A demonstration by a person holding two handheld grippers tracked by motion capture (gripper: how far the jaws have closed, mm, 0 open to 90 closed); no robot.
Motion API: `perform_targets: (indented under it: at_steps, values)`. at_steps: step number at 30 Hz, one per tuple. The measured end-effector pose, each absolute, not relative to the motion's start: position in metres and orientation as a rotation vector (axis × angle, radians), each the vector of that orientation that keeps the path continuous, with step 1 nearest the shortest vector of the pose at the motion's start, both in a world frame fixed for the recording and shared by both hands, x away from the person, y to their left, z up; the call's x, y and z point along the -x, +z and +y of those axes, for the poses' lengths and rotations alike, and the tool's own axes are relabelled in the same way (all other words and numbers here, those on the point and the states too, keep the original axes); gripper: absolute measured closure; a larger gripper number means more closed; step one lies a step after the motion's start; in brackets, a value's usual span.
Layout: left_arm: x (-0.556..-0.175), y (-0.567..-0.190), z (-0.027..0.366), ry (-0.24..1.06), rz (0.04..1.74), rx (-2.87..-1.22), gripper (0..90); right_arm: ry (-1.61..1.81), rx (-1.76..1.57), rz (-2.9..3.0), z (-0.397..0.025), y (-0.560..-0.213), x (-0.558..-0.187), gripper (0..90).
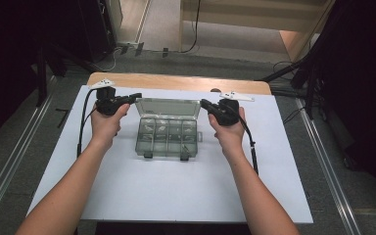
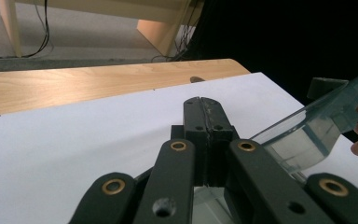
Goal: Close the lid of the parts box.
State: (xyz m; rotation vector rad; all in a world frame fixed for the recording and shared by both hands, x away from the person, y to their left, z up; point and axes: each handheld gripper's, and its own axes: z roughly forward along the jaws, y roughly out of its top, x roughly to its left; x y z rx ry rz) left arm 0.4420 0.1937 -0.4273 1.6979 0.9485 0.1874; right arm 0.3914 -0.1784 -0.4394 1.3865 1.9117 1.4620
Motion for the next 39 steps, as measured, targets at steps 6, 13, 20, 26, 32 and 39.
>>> perform_targets:
  at_steps: [6,13,20,26,32,39]
  values:
    - [-0.434,-0.430,0.195,0.195,0.934,-1.705,90.0,1.465,-1.379,1.917,-0.177,-0.436,-0.388,90.0]
    - [-0.423,-0.430,0.195,0.210,0.908,-1.708,90.0,1.477,-1.353,1.919,-0.176,-0.432,-0.379,90.0]
    - [-0.414,-0.435,0.193,0.216,0.894,-1.727,90.0,1.469,-1.327,1.931,-0.174,-0.433,-0.371,90.0]
    - [-0.406,-0.433,0.193,0.206,0.874,-1.716,90.0,1.477,-1.306,1.949,-0.172,-0.436,-0.366,90.0]
    - [-0.397,-0.433,0.194,0.214,0.863,-1.706,90.0,1.498,-1.302,1.952,-0.172,-0.439,-0.357,90.0]
    - [-0.387,-0.437,0.197,0.230,0.855,-1.707,90.0,1.491,-1.262,1.966,-0.171,-0.444,-0.345,90.0]
